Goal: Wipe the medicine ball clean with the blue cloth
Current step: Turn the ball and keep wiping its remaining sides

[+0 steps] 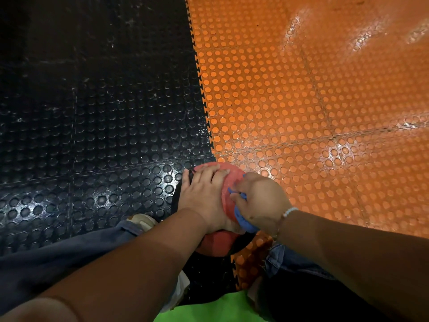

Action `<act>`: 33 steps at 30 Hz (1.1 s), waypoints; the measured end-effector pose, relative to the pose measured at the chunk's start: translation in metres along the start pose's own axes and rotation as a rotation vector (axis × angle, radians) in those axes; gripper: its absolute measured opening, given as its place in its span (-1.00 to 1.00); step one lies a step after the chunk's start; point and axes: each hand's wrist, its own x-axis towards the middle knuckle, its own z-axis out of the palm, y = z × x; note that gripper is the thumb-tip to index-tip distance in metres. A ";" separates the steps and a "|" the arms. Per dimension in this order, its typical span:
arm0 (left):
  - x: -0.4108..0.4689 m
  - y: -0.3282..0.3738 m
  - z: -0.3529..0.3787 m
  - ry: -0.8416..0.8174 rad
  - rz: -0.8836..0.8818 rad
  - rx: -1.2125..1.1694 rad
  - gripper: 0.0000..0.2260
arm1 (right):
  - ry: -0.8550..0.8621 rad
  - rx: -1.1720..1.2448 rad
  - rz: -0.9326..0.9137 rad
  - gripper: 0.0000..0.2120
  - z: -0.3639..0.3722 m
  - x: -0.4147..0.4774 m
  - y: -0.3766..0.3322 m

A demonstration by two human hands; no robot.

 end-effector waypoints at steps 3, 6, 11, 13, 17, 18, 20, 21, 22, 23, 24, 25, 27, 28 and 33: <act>0.003 0.001 -0.001 0.006 -0.011 -0.009 0.19 | 0.072 0.080 0.065 -0.75 -0.003 0.011 0.006; 0.009 0.003 -0.002 0.013 -0.047 -0.047 0.19 | 0.118 0.271 0.309 -0.78 -0.008 0.034 0.012; 0.012 0.003 -0.004 0.000 -0.057 -0.050 0.15 | 0.080 0.088 0.138 -0.76 -0.003 0.020 -0.002; 0.013 0.004 -0.004 0.007 -0.041 -0.057 0.12 | 0.044 0.129 0.093 -0.80 -0.006 0.015 0.002; 0.011 0.007 -0.002 -0.005 -0.021 -0.011 0.18 | 0.032 0.163 0.322 -0.80 -0.013 0.042 0.029; 0.009 0.008 0.000 0.000 -0.014 0.003 0.18 | 0.029 0.135 0.331 -0.80 -0.012 0.045 0.032; 0.007 0.005 0.000 -0.001 0.001 0.026 0.18 | 0.035 0.081 0.247 -0.79 -0.008 0.037 0.030; 0.006 0.004 0.000 -0.003 0.006 0.025 0.18 | 0.052 0.086 0.161 -0.79 -0.007 0.026 0.025; 0.007 0.003 0.000 0.001 0.008 0.015 0.18 | 0.057 0.094 0.061 -0.79 -0.006 0.015 0.019; 0.008 0.003 0.000 0.006 0.009 0.002 0.18 | 0.055 0.099 -0.040 -0.77 -0.007 0.006 0.013; 0.008 0.004 0.000 0.009 0.010 -0.011 0.17 | 0.041 0.098 -0.105 -0.76 -0.005 0.001 0.011; 0.009 0.005 0.000 0.007 0.012 -0.016 0.17 | 0.044 0.126 -0.103 -0.77 -0.005 0.003 0.013; 0.010 0.005 -0.001 -0.009 0.026 -0.024 0.17 | 0.065 0.243 0.073 -0.85 -0.009 0.017 0.023; 0.012 0.003 -0.003 -0.021 0.032 -0.057 0.15 | 0.063 0.278 0.171 -0.87 -0.010 0.024 0.029; 0.015 -0.012 -0.009 -0.026 -0.023 -0.108 0.17 | 0.053 0.224 0.220 -0.82 -0.011 0.026 0.031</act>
